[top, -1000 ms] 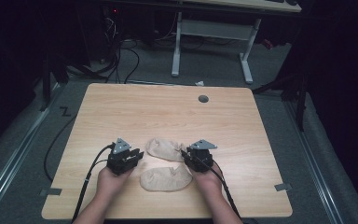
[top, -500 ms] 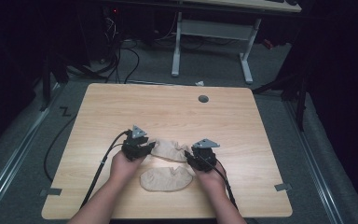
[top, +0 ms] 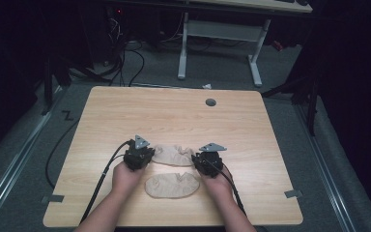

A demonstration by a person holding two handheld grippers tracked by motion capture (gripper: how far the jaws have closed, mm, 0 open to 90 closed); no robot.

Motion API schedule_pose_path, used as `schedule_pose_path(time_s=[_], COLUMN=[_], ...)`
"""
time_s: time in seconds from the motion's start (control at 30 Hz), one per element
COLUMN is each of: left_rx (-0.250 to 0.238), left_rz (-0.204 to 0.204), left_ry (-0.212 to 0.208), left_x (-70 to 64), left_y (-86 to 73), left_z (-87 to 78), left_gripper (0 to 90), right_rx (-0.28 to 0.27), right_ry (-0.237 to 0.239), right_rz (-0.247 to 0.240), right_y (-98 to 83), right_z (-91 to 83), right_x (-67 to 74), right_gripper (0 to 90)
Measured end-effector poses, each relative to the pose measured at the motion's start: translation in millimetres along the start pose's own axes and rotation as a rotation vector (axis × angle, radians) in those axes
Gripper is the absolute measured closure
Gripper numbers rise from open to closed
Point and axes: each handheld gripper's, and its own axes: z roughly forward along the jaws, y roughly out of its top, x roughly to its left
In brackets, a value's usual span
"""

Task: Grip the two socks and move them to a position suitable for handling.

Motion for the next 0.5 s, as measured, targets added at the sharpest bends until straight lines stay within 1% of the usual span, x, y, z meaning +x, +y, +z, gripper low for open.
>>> schedule_pose_path(time_s=[0.03, 0.07, 0.13, 0.17, 0.23, 0.27, 0.3, 0.37, 0.5], left_rx=[0.000, -0.008, -0.009, -0.012, -0.025, -0.035, -0.035, -0.059, -0.095], left_rz=[0.000, -0.006, -0.005, 0.008, 0.016, 0.011, 0.011, -0.011, -0.018], left_ry=[0.000, 0.001, -0.005, -0.002, 0.001, 0.002, 0.002, 0.001, 0.009], left_x=[0.0, -0.3, -1.0, -2.7, -3.9, -3.9, -3.9, -3.8, -6.3], left_y=[0.0, -1.8, -2.4, -3.3, -5.0, -6.1, -6.1, -9.5, -14.3], left_z=[0.0, -0.7, -1.4, -2.5, -5.0, -6.5, -6.5, -11.4, -21.1], left_gripper=[85.8, 86.4, 86.7, 87.5, 87.8, 87.8, 87.8, 87.7, 87.5], right_rx=[0.000, 0.003, 0.004, 0.003, 0.004, 0.000, 0.000, -0.016, -0.052], right_ry=[0.000, 0.008, 0.007, 0.010, 0.009, 0.010, 0.010, 0.018, 0.007], right_rz=[0.000, -0.008, -0.018, -0.047, -0.057, -0.065, -0.065, -0.083, -0.119], right_y=[0.0, 0.0, -0.1, -0.5, -0.6, -0.8, -0.8, -0.7, 0.1], right_z=[0.0, -0.3, -0.4, -0.7, -1.7, -2.5, -2.5, -7.7, -17.2], right_x=[0.0, 0.8, 1.4, 3.4, 4.6, 4.8, 4.8, 7.6, 14.2], right_gripper=[77.1, 80.4, 81.8, 85.5, 86.4, 86.5, 86.5, 86.5, 86.5])
